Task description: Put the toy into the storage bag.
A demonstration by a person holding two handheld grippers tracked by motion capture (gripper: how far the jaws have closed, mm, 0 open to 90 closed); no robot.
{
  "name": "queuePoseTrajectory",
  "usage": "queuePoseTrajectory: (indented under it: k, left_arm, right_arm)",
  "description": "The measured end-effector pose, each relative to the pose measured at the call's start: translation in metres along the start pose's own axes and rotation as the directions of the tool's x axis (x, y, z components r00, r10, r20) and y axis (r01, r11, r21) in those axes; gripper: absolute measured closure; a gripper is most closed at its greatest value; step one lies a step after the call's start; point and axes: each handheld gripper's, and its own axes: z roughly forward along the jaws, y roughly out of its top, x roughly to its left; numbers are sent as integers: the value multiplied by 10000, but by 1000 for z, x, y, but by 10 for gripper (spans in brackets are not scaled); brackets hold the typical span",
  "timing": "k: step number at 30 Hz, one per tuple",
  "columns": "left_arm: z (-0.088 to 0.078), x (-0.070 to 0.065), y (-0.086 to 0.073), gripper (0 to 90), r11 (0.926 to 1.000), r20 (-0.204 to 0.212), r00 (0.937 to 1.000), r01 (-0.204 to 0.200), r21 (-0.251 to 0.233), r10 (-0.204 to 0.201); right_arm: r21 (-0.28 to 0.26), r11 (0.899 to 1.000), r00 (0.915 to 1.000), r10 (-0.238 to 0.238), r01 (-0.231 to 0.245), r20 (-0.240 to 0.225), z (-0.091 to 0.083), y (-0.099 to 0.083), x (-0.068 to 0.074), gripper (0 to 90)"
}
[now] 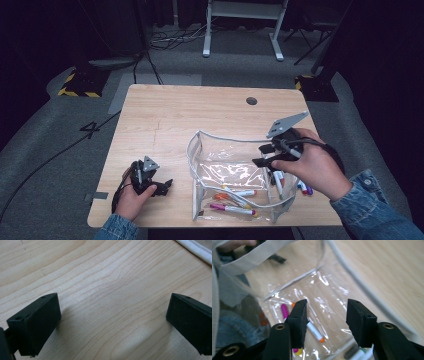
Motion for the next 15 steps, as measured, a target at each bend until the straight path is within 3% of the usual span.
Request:
queuePoseTrajectory:
  k: [5, 9, 11, 15]
  left_arm:
    - [0, 0, 0, 0, 10000, 1, 10000, -3, 8, 3]
    - [0, 0, 0, 0, 10000, -2, 10000, -5, 20, 5]
    - [0, 0, 0, 0, 10000, 3, 10000, -2, 11, 2]
    - [0, 0, 0, 0, 10000, 2, 10000, 0, 3, 0]
  right_arm:
    - [-492, 9953, 9948, 863, -837, 534, -22, -14, -24, 523]
    - [-892, 9845, 9831, 1589, -1509, 907, -37, -28, -44, 536]
    - [-1053, 9777, 9742, 1935, -1816, 1162, -43, -36, -54, 540]
    - [-1361, 9605, 9451, 2659, -2429, 1900, -55, -52, -73, 544]
